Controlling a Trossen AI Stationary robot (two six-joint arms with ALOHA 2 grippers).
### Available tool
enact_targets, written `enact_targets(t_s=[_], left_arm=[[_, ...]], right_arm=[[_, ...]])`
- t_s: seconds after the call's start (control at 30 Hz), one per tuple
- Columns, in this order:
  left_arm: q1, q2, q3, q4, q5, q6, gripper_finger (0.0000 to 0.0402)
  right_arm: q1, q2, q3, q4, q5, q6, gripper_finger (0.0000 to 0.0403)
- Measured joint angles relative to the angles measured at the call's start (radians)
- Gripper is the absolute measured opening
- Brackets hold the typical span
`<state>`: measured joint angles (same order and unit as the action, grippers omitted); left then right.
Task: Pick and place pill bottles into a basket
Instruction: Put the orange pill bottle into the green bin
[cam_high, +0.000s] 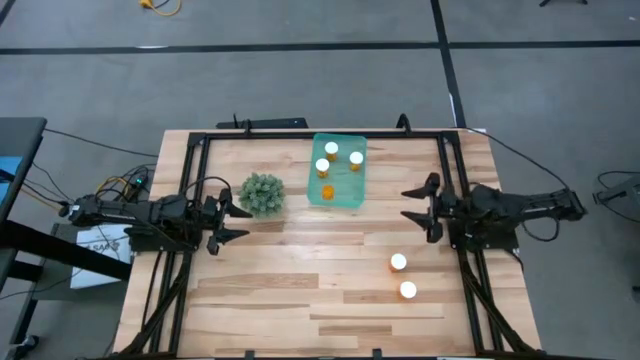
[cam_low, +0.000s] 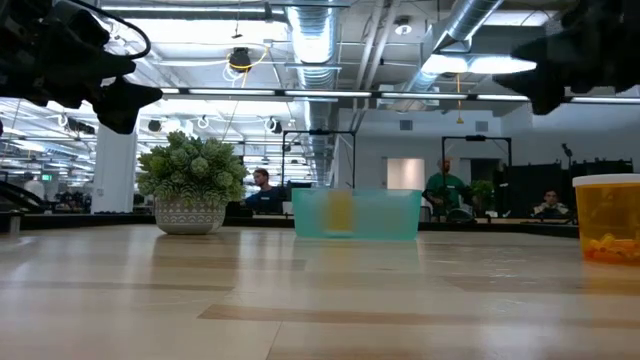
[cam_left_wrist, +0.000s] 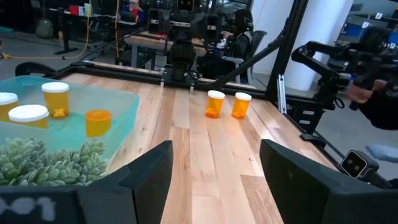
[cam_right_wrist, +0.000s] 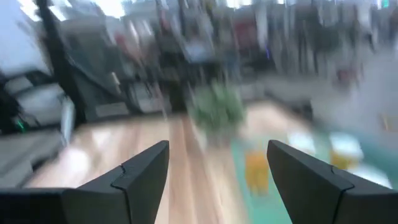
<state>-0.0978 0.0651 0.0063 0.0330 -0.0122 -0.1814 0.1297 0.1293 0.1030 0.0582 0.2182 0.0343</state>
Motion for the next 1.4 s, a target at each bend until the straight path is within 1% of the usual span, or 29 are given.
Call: enact_targets(t_s=[0.1,0.17,0.23,0.33,0.47,0.53,0.63,0.73,0.87,0.97,1.03,1.13,1.27,1.4], left_arm=[[0.0,0.0,0.0,0.0,0.001,0.0,0.0231],[0.0,0.0,0.0,0.0,0.001,0.008,0.0231],[0.0,0.0,0.0,0.0,0.001,0.007,0.0231],[0.0,0.0,0.0,0.0,0.001,0.001,0.0231],[0.0,0.0,0.0,0.0,0.001,0.001,0.0231],[0.0,0.0,0.0,0.0,0.001,0.001,0.0231],[0.0,0.0,0.0,0.0,0.001,0.002,0.0231],[0.0,0.0,0.0,0.0,0.001,0.001,0.0231],[0.0,0.0,0.0,0.0,0.001,0.001,0.0231],[0.0,0.0,0.0,0.0,0.001,0.002,0.0231],[0.0,0.0,0.0,0.0,0.001,0.002,0.0231],[0.0,0.0,0.0,0.0,0.001,0.001,0.0231],[0.0,0.0,0.0,0.0,0.001,0.001,0.0231],[0.0,0.0,0.0,0.0,0.001,0.002,0.0231]], right_arm=[[-0.008,0.063,0.119,-0.286,0.02,0.121,0.0265],[0.008,0.157,0.19,-0.376,0.009,0.161,0.0265],[0.039,0.258,0.275,-0.443,-0.005,0.168,0.0265],[0.097,0.38,0.408,-0.619,-0.007,0.206,0.0265],[0.215,0.535,0.537,-0.796,-0.014,0.298,0.0265],[0.29,0.598,0.591,-0.898,-0.013,0.385,0.0265],[0.413,0.674,0.652,-0.986,-0.011,0.549,0.0265],[0.552,0.722,0.683,-0.995,-0.008,0.708,0.0265],[0.721,0.789,0.689,-0.997,0.009,0.924,0.0265],[0.818,0.861,0.689,-0.994,0.03,1.018,0.0265],[0.861,0.914,0.689,-0.992,0.049,1.038,0.0265],[0.891,0.993,0.689,-0.98,0.07,1.04,0.0266],[0.902,1.085,0.689,-0.928,0.072,1.025,0.0266],[0.902,1.157,0.689,-0.832,0.071,0.985,0.0266]])
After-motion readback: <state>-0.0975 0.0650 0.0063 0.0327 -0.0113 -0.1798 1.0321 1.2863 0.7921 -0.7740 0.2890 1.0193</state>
